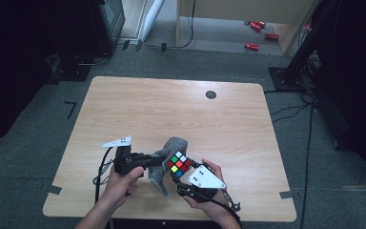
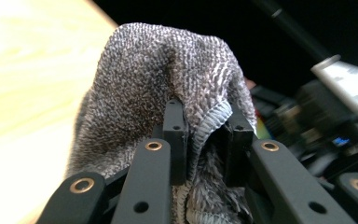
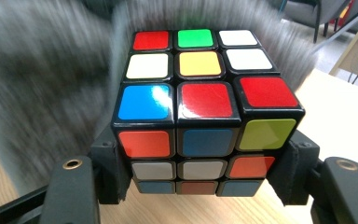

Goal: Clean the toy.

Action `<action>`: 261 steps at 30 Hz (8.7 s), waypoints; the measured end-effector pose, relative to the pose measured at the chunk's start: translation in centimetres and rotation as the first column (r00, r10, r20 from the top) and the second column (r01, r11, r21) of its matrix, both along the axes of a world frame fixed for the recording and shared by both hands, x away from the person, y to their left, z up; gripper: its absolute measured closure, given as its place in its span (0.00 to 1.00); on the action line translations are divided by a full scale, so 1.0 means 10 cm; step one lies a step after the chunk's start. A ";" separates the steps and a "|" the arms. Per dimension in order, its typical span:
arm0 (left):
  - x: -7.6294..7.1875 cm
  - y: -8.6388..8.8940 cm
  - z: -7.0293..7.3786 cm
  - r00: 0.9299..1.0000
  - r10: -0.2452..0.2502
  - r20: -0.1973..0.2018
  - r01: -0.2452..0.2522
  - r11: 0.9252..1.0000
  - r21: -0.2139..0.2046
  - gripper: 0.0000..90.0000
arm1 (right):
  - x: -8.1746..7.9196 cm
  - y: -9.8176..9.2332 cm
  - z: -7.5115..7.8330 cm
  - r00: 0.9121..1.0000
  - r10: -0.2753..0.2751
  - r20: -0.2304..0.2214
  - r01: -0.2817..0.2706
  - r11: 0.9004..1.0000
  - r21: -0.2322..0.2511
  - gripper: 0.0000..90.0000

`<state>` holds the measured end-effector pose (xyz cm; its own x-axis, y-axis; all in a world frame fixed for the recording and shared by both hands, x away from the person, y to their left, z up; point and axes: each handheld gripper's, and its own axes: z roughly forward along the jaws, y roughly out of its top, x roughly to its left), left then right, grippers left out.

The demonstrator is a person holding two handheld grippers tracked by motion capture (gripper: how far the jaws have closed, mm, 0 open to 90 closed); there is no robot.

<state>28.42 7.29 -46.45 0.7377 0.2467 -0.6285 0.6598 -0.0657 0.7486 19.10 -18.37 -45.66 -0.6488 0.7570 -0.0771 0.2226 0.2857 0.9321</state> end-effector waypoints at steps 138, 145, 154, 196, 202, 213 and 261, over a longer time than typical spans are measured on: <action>-0.19 -0.30 0.20 0.989 0.066 0.129 -0.095 0.968 0.233 0.38 | -0.02 0.29 -0.19 0.991 -0.117 0.064 0.122 0.990 -0.076 0.36; -0.15 -0.21 0.22 0.992 0.088 0.091 -0.104 0.978 0.184 0.38 | -0.03 0.28 -0.19 0.990 -0.110 0.087 0.117 0.990 -0.083 0.35; -0.11 -0.16 0.21 0.996 0.083 0.038 -0.087 0.985 0.147 0.38 | -0.04 0.28 -0.21 0.989 -0.100 0.108 0.111 0.988 -0.106 0.39; -0.10 -0.16 0.20 0.997 -0.008 0.074 -0.006 0.981 0.195 0.38 | -0.11 0.34 -0.18 0.977 -0.030 0.209 0.068 0.982 -0.176 0.38; -0.04 0.12 0.30 0.985 0.098 0.145 -0.117 0.985 0.130 0.38 | 0.00 0.24 -0.22 0.998 -0.022 0.057 0.026 0.996 -0.085 0.31; -0.14 0.36 0.25 0.887 0.193 0.419 -0.249 0.965 0.083 0.38 | 0.30 0.58 -0.54 0.965 -0.006 -0.262 -0.022 0.995 -0.102 0.30; -0.56 -0.17 0.00 0.758 -0.061 0.650 -0.163 0.947 0.278 0.38 | 0.12 -0.07 0.23 0.992 0.073 -0.104 -0.045 0.967 0.252 0.83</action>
